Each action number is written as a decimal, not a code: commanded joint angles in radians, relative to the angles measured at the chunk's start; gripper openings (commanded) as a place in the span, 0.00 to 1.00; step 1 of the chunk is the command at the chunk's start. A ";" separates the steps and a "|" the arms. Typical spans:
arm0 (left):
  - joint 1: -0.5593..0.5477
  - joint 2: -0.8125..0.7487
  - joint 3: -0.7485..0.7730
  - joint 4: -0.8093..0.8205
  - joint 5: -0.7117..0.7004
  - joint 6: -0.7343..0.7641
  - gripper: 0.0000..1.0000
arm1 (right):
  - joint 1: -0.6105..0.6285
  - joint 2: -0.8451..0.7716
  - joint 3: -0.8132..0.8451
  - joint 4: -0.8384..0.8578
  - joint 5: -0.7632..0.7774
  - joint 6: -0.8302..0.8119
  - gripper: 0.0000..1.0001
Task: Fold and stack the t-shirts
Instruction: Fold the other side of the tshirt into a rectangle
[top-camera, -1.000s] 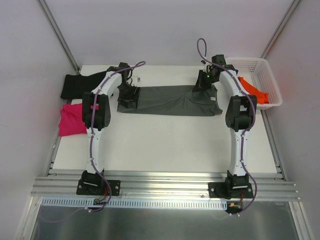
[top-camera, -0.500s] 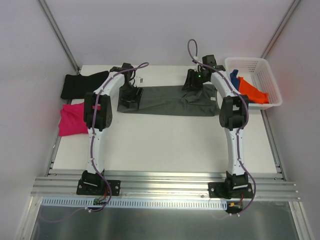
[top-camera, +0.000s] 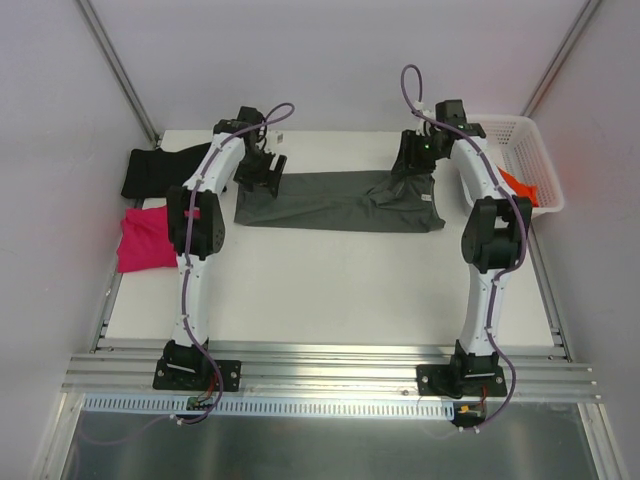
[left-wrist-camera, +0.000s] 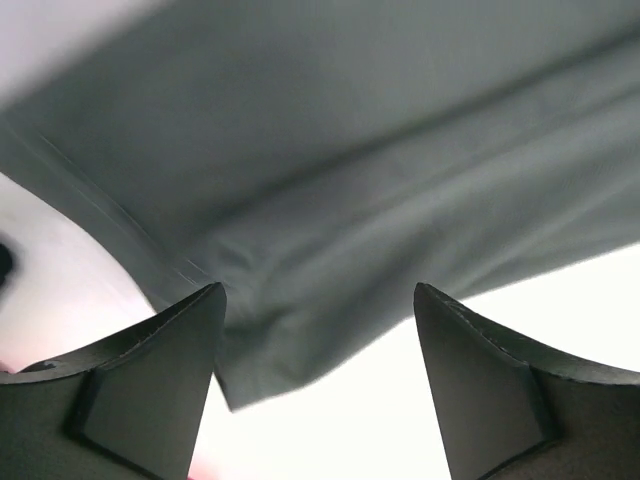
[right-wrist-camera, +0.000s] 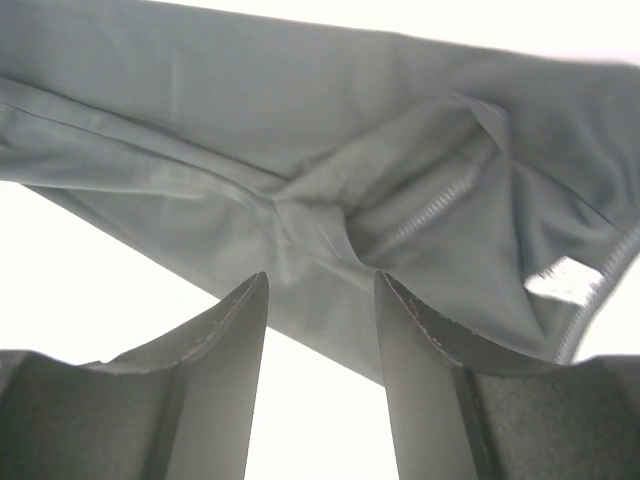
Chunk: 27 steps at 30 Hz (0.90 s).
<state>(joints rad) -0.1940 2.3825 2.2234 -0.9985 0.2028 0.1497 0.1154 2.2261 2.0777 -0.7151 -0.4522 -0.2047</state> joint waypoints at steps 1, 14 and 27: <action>0.022 0.075 0.113 0.009 -0.049 0.025 0.77 | -0.002 -0.071 -0.045 -0.038 0.023 -0.059 0.50; 0.030 0.184 0.177 0.044 -0.074 0.004 0.78 | -0.008 -0.042 -0.105 -0.070 0.058 -0.099 0.47; 0.042 0.169 0.165 0.046 -0.062 -0.013 0.77 | -0.008 -0.037 -0.173 -0.075 0.073 -0.122 0.42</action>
<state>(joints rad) -0.1619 2.5534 2.3783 -0.9394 0.1448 0.1455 0.1062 2.1971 1.8874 -0.7815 -0.3893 -0.3012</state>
